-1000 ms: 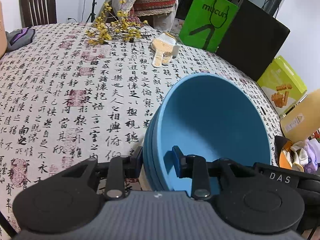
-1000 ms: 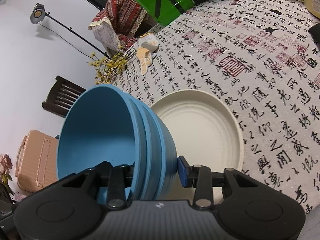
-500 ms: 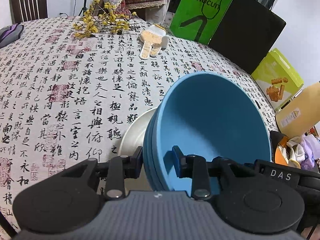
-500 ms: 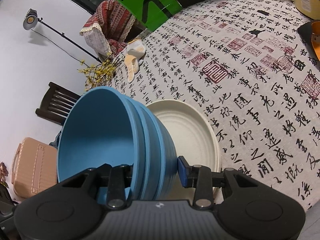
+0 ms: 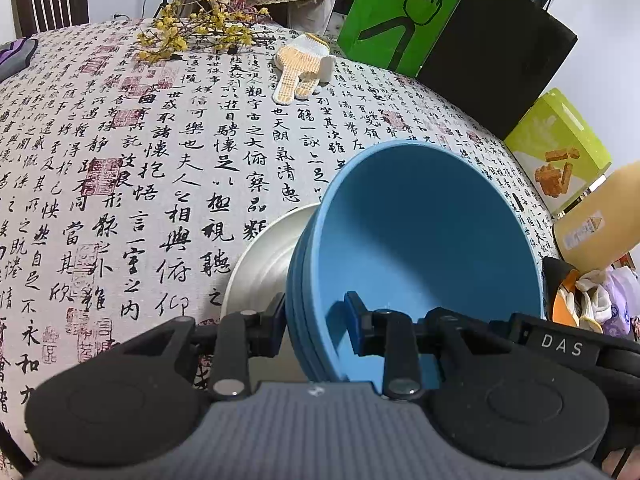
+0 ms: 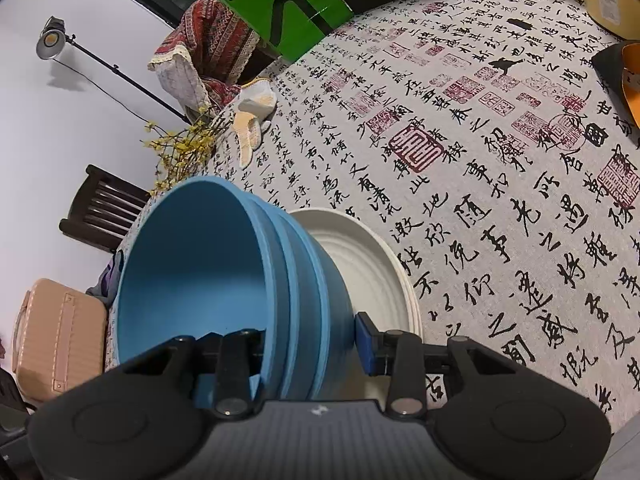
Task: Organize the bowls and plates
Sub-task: 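Lower the blue bowl stack with both tools onto the cream plate stack, then open both tools to release the bowls onto the plates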
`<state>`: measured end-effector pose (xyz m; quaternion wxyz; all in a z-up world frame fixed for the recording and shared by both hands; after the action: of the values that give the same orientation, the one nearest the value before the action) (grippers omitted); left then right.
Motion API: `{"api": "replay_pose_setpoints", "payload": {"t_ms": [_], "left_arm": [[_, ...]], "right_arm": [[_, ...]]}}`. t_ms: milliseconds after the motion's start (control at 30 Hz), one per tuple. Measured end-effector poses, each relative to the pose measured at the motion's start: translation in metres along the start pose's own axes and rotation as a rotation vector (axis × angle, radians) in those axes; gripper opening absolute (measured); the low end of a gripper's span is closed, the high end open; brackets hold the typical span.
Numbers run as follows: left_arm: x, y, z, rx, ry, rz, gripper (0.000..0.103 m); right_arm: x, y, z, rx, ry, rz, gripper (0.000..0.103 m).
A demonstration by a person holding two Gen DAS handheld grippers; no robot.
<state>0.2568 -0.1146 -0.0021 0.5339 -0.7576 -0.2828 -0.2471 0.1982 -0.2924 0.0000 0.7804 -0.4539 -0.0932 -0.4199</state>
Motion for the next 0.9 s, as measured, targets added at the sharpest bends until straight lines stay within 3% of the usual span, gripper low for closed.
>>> {"api": "replay_pose_setpoints", "payload": {"t_ms": [600, 667, 900], "left_arm": [[0.003, -0.001, 0.001, -0.02, -0.006, -0.015, 0.032], [0.004, -0.006, 0.001, -0.029, -0.002, -0.03, 0.035], [0.008, -0.027, 0.0, -0.055, 0.036, -0.121, 0.055]], "right_arm": [[0.008, 0.002, 0.0, 0.022, 0.0, -0.018, 0.042], [0.008, 0.0, 0.001, 0.025, -0.005, -0.023, 0.043], [0.011, -0.02, 0.012, 0.079, -0.055, -0.082, 0.062]]}}
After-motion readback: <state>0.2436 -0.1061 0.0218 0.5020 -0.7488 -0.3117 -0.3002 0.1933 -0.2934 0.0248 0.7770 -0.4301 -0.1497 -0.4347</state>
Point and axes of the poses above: each gripper's, at about its wrist camera, not at the fingertips, and y roughly the way its jaws point, z to its left, x to its top, the point moved 9 cm from there along y, roughly the way its jaws point, and after that the axes turned 13 degrees about -z, right-handed, at the moved point
